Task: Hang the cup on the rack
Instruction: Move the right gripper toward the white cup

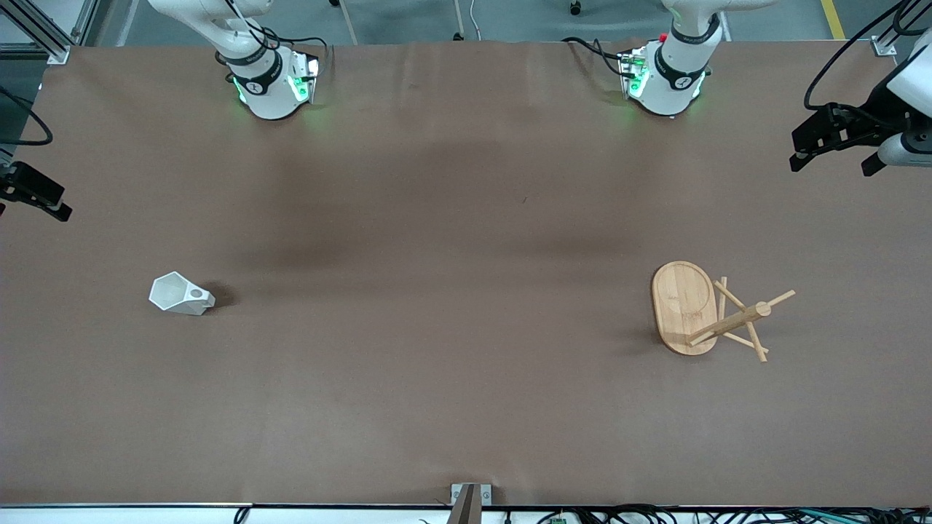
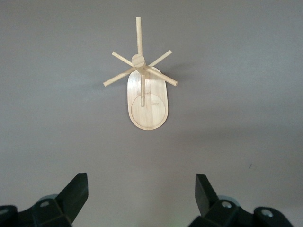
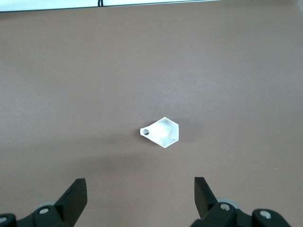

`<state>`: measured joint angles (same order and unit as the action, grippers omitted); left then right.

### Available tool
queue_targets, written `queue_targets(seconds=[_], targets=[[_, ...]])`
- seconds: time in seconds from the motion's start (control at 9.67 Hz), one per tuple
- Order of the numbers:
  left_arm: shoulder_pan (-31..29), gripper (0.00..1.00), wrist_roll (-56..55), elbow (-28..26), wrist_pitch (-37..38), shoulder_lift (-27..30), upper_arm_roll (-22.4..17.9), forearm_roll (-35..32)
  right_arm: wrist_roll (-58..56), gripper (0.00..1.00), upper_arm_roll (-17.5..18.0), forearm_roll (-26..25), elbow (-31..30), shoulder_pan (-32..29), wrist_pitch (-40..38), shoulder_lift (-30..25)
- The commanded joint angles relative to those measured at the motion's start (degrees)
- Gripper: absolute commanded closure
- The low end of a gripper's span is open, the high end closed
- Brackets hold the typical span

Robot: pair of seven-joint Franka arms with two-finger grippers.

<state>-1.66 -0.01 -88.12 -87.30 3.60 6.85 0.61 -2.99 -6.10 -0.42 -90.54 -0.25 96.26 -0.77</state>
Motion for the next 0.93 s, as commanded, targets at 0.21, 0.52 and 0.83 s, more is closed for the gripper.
queue_targets(seconds=[0.21,0.52,0.83], targets=[[-0.10,0.00,0.01,0.76,2.13,-0.88,0.00,-2.36,-0.79,0.00,-0.31,0.77,0.45,0.60,-1.07,-0.02],[-0.27,0.00,0.53,0.76,2.13,-1.41,-0.26,-1.93,-1.05,0.00,-0.49,0.68,-0.07,0.08,-0.99,-0.02],[-0.28,0.00,0.27,0.93,1.69,-2.63,-0.35,-1.76,-1.14,0.00,-0.66,0.68,-1.39,-0.72,0.15,0.42]])
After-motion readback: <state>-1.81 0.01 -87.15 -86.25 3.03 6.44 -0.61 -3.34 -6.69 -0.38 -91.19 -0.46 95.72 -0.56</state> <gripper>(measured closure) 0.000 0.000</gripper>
